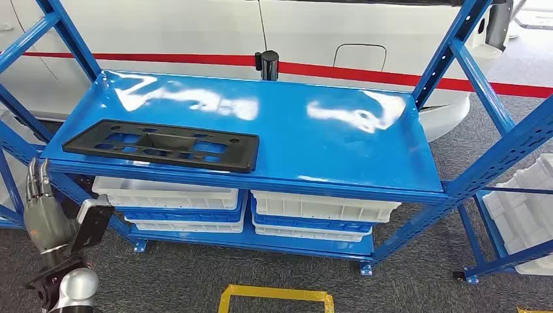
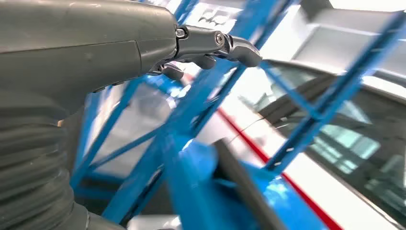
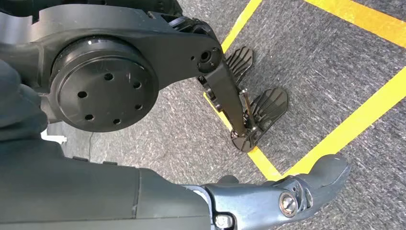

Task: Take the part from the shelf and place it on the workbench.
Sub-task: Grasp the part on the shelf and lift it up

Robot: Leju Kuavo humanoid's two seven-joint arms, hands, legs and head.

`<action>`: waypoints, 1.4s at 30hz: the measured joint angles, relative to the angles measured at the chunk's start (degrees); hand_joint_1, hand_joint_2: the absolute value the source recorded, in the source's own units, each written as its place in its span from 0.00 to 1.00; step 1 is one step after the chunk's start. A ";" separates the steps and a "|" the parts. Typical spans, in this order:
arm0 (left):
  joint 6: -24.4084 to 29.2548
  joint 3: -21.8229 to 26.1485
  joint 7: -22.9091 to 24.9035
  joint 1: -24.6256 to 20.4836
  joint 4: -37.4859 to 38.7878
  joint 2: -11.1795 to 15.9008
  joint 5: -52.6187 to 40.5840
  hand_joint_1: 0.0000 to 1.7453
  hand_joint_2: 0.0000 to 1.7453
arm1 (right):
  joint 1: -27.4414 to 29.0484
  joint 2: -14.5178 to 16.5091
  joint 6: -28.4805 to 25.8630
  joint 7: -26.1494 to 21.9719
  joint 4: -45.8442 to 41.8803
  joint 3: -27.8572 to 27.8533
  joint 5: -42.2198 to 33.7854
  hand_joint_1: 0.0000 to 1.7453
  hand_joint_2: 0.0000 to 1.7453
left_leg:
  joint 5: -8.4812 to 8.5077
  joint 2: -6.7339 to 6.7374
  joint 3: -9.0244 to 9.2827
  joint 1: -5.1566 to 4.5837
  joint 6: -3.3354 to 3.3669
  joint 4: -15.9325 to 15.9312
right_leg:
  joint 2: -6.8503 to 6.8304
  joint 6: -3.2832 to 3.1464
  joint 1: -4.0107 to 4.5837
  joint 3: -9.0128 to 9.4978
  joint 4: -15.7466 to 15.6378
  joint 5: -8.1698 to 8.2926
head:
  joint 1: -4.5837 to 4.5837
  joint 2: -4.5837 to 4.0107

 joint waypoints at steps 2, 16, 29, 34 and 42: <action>-0.42 -0.97 0.95 -0.79 0.02 0.71 -1.23 0.00 1.00 | -0.03 0.01 0.07 0.00 0.05 -0.08 0.22 0.00 0.00 | 0.00 0.00 0.00 0.00 0.00 0.00 | 0.00 0.00 0.00 0.00 0.00 0.00 | 0.01 0.00; -10.20 -14.11 13.40 -13.67 4.04 9.81 -15.17 0.00 1.00 | -0.50 0.01 1.72 -0.38 0.42 -1.27 2.92 0.00 0.00 | 0.03 0.02 -0.01 0.00 -0.04 0.01 | 0.01 0.01 0.00 0.00 0.02 0.02 | 0.01 0.00; -5.92 -22.44 19.44 -17.52 3.85 14.08 -23.03 0.00 1.00 | -0.86 0.03 2.10 -0.50 0.68 -1.98 4.65 0.00 0.00 | 0.11 0.05 -0.16 -0.01 -0.03 0.02 | 0.02 0.00 0.01 0.42 0.07 0.05 | 0.02 0.00; -2.04 -22.98 17.84 -16.33 2.38 14.14 -25.38 0.00 1.00 | -0.93 0.18 2.00 -0.54 0.87 -2.24 5.04 0.00 0.00 | 0.11 0.05 -0.16 -0.01 -0.03 0.02 | 0.00 0.00 0.01 0.41 0.06 0.05 | 0.01 0.00; -9.51 -24.84 18.84 -12.85 -0.13 14.14 -25.70 0.00 1.00 | -0.93 0.38 1.94 -0.58 0.89 -2.86 4.97 0.00 0.00 | 0.11 0.05 -0.16 -0.01 -0.04 0.02 | 0.01 0.00 0.00 0.38 0.06 0.05 | 0.02 0.00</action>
